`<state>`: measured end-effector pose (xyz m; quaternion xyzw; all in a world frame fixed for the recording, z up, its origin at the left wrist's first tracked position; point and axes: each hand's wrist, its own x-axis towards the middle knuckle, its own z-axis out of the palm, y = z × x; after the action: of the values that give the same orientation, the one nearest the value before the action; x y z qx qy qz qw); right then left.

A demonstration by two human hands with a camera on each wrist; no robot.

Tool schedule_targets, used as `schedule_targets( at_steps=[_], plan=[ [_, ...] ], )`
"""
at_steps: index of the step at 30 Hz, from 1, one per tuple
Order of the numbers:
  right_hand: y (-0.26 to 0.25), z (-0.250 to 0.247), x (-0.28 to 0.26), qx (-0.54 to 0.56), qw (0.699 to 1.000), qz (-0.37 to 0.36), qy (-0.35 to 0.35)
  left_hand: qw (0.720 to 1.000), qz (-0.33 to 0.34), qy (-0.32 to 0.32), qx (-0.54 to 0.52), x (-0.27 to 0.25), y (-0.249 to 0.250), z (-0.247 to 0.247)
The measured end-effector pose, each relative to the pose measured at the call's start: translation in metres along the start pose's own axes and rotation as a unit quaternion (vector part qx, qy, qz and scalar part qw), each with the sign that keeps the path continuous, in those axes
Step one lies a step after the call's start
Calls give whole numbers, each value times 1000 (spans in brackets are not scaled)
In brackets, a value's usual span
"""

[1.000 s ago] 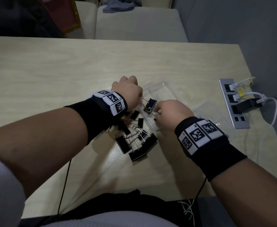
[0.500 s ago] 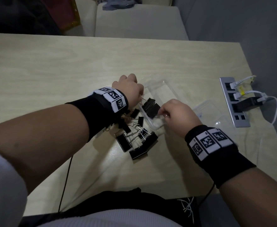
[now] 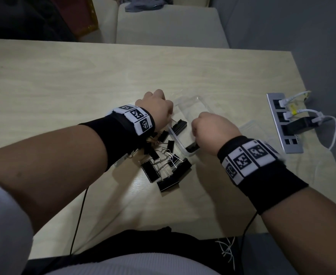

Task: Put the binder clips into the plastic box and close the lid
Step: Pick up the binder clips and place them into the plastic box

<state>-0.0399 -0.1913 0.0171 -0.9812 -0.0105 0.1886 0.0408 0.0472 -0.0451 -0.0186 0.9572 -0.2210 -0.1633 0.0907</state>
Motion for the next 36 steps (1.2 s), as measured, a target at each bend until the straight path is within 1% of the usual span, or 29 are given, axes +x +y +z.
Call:
schedule_targets(
  at_steps=[1,3,5,6,7,10,12,13,14,15,17,18,19,20,21,23,24,25,27,28,29,32,36],
  plan=[
    [-2,2,4,23,1000,0,-1,1000,1,0,0,0,1,0],
    [-5,6,10,79,997,13,22,1000,5,4,1,0,1,-1],
    [-5,10,12,90,994,29,57,1000,6,8,-1,-1,-1,-1],
    [-4,13,12,78,995,27,61,1000,7,8,-4,-1,-2,-1],
    [-3,17,12,59,997,20,51,1000,7,8,-8,-2,-4,0],
    [-2,27,7,9,1000,-3,-19,1000,3,6,-20,-4,-6,1],
    [-1,33,4,-7,999,-10,-31,1000,2,9,-27,-7,-7,1],
    [-2,35,1,3,1000,-8,-23,999,7,13,-30,-10,-8,1],
    [-2,36,-2,24,1000,-6,0,999,16,19,-34,-14,-9,1],
    [-3,36,-8,53,998,-7,40,999,25,27,-39,-18,-10,1],
    [-7,35,-22,122,982,-34,137,997,41,51,-48,-29,-15,1],
    [-10,35,-31,143,975,-55,162,995,52,65,-49,-36,-18,0],
    [-13,37,-40,152,973,-76,155,994,67,72,-48,-42,-20,-1],
    [-16,40,-48,146,978,-93,119,993,88,63,-47,-48,-22,-1],
    [-19,47,-55,122,984,-106,73,992,115,34,-45,-55,-24,-2],
    [-19,61,-64,57,991,-122,9,980,182,-73,-30,-68,-27,-1],
    [-19,67,-65,37,992,-117,-7,968,216,-126,-5,-75,-28,1],
    [-19,71,-66,35,994,-106,-13,954,247,-165,39,-82,-29,3],
    [-20,77,-66,57,994,-88,-4,924,285,-208,149,-89,-32,9],
    [-20,79,-65,62,995,-84,5,914,292,-213,186,-90,-32,11],
    [-20,80,-64,63,995,-82,13,910,300,-206,200,-90,-32,13],
    [-19,77,-64,76,993,-82,34,909,334,-161,191,-88,-31,15],
    [-6,72,-66,107,983,-119,91,905,330,-175,203,-84,-31,16]
  ],
)
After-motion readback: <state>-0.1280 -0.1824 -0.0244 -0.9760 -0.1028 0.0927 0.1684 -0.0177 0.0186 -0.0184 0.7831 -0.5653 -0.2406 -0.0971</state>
